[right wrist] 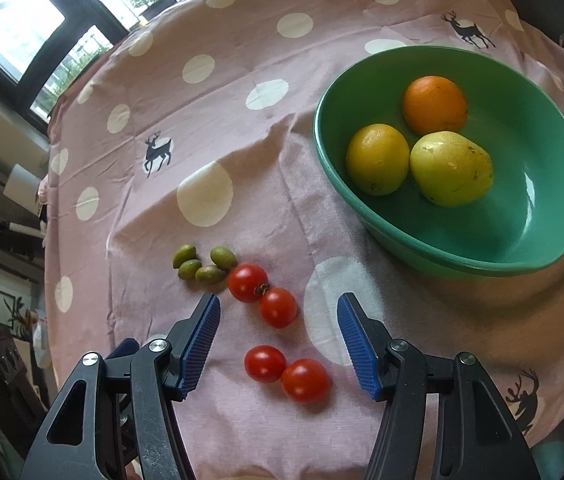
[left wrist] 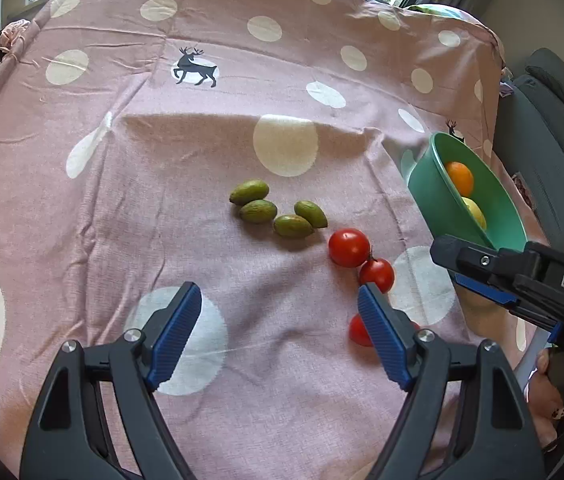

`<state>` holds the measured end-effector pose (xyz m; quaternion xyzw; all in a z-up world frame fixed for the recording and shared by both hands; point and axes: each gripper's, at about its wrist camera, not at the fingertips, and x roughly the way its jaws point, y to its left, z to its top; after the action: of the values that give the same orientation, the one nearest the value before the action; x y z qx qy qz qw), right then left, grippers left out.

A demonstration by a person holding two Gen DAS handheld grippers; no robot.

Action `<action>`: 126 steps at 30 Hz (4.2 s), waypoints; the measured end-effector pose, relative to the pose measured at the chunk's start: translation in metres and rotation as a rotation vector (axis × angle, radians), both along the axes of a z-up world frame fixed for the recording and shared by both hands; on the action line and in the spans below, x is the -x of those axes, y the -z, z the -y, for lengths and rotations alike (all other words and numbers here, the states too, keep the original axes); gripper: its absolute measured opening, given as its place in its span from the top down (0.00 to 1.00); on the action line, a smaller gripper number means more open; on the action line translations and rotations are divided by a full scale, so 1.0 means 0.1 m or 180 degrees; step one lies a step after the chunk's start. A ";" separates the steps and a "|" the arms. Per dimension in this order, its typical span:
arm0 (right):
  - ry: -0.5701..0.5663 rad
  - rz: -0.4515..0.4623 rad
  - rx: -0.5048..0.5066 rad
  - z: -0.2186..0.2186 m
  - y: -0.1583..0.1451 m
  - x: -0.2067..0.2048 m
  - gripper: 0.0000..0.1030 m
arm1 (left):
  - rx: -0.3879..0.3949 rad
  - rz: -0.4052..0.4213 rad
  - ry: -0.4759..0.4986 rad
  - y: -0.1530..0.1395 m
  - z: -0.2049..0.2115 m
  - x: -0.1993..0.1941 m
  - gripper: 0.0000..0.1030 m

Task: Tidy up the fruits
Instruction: 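Move both open tools over the red cherry tomatoes on the cloth, then close the right tool on a cherry tomato while the left tool grasps another, then carry both held cherry tomatoes over the green bowl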

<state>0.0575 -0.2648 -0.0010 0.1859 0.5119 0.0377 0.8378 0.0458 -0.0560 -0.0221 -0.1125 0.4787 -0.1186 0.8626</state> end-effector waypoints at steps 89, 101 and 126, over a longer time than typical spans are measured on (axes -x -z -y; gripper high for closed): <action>-0.0242 -0.0331 -0.0143 -0.16 0.49 -0.32 0.71 | 0.0382 -0.0470 0.0515 0.27 0.53 -0.09 0.69; -0.0137 0.0013 -0.0262 -0.02 0.19 -0.17 0.71 | 0.0377 -0.0176 0.0434 0.05 0.47 0.02 0.69; 0.1033 0.0990 -0.0207 1.10 -0.45 0.33 0.71 | 0.0614 0.0682 0.0712 -0.68 1.11 -0.07 0.69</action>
<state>0.0250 -0.3748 0.0440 0.2846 0.3385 -0.0528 0.8953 0.0530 -0.1673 0.0459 -0.1275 0.3800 -0.2705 0.8753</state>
